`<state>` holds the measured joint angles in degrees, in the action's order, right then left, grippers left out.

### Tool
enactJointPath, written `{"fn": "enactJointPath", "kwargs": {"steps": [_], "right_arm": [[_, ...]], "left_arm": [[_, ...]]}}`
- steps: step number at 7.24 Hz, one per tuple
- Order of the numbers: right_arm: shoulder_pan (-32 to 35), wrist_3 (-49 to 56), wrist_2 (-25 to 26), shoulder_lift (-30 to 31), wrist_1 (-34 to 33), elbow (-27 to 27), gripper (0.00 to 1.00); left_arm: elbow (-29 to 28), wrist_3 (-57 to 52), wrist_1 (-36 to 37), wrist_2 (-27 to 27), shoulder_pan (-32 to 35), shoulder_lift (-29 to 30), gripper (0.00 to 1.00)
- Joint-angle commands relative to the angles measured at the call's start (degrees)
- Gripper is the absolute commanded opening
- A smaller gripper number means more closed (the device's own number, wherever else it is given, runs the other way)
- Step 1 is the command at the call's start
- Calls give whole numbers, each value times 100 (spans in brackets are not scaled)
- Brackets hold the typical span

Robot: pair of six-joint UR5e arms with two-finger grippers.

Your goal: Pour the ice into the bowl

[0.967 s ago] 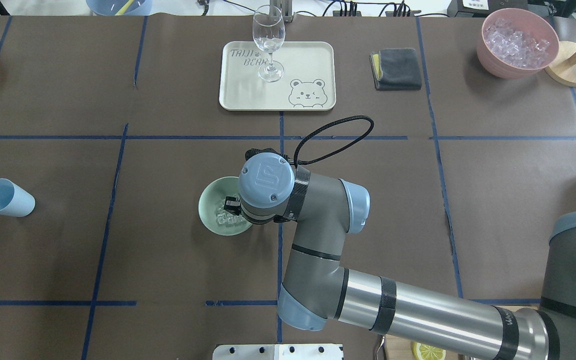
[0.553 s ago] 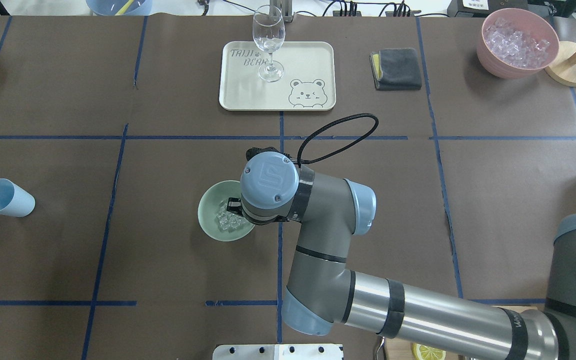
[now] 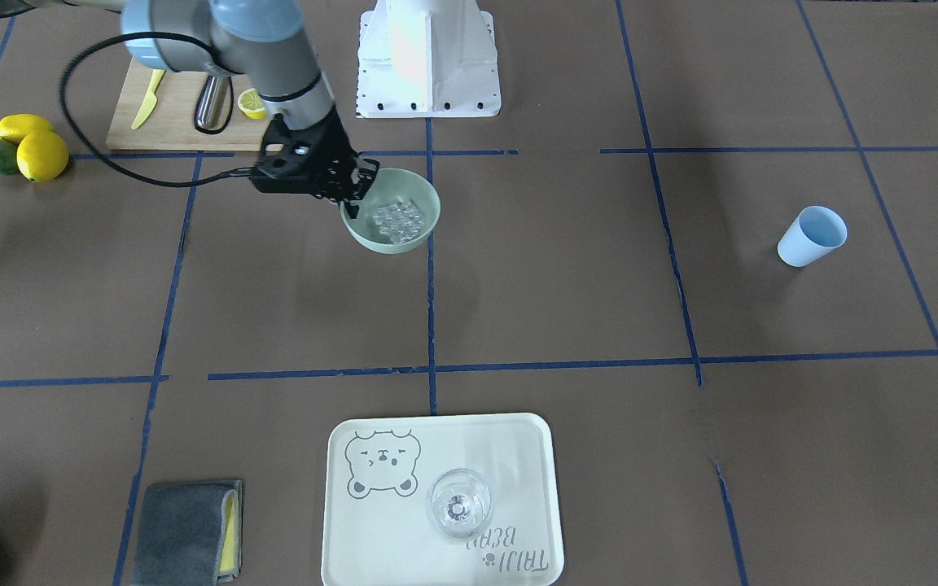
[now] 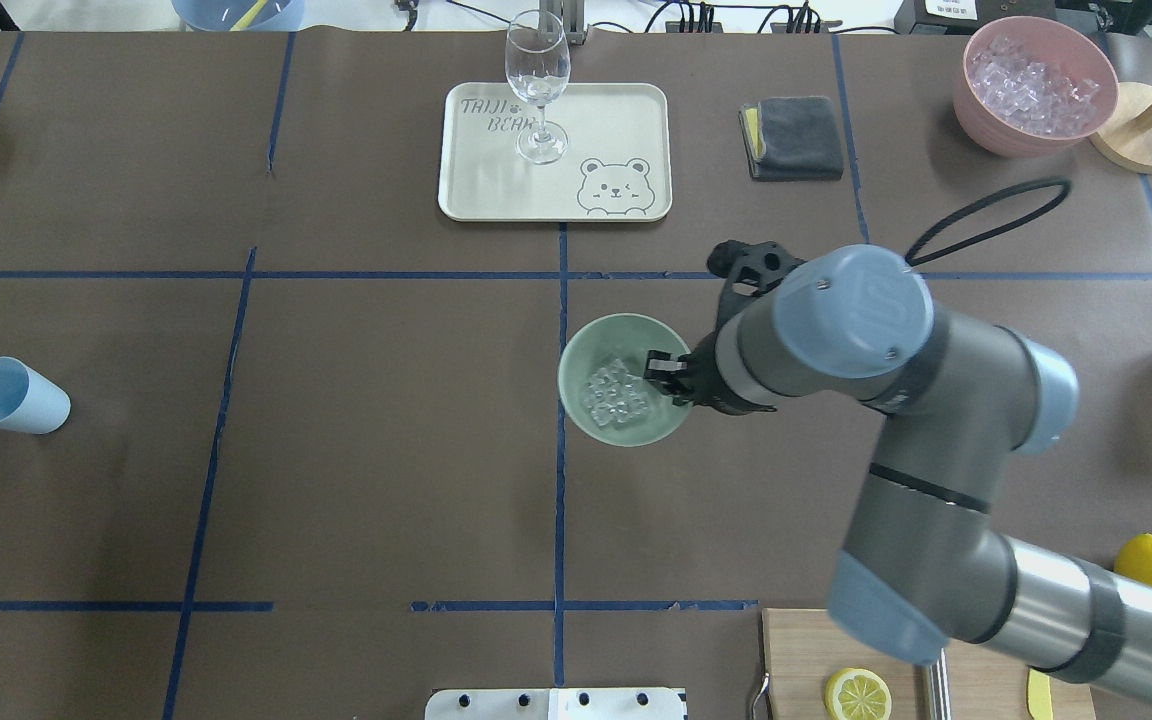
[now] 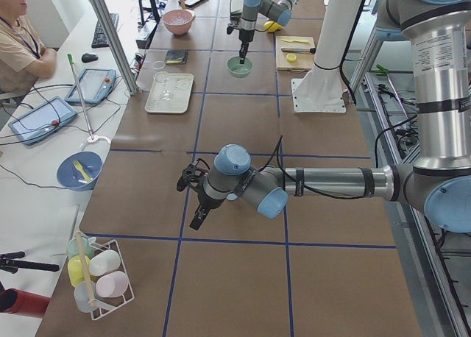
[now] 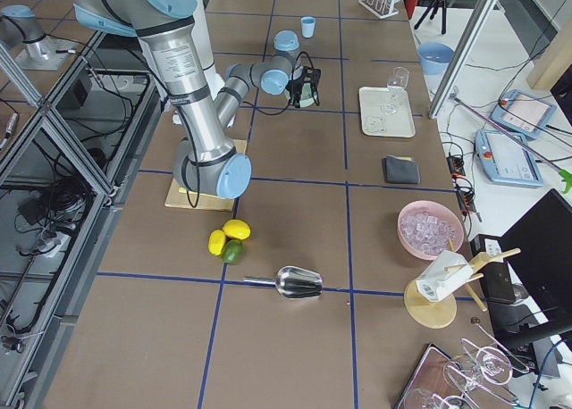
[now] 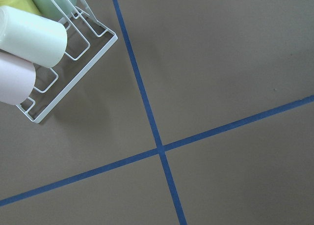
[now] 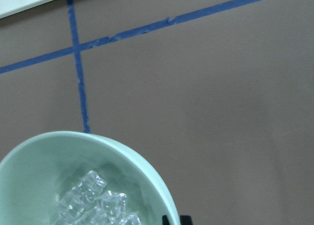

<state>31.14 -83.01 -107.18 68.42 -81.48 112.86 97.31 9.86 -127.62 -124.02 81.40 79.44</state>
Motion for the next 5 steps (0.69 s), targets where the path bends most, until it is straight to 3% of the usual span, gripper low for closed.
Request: {"fn": "enactJointPath", "kwargs": {"steps": [1,3,4,5], "right_arm": [[899,861,-783,1850,1285,316,0],[1656,1479,-1749,2638,2431,-436,0],[1850,1673,-1927,2902,2914,-727,0],[1887,1683,-2016,3000,2997,-782,0]], "left_arm": [[25,-1,0,-26,-1,-7,100],[157,-1,9,-35,69,-68,100],[148,-1,17,-26,69,-77,100],[157,-19,26,-35,52,-112,100]]}}
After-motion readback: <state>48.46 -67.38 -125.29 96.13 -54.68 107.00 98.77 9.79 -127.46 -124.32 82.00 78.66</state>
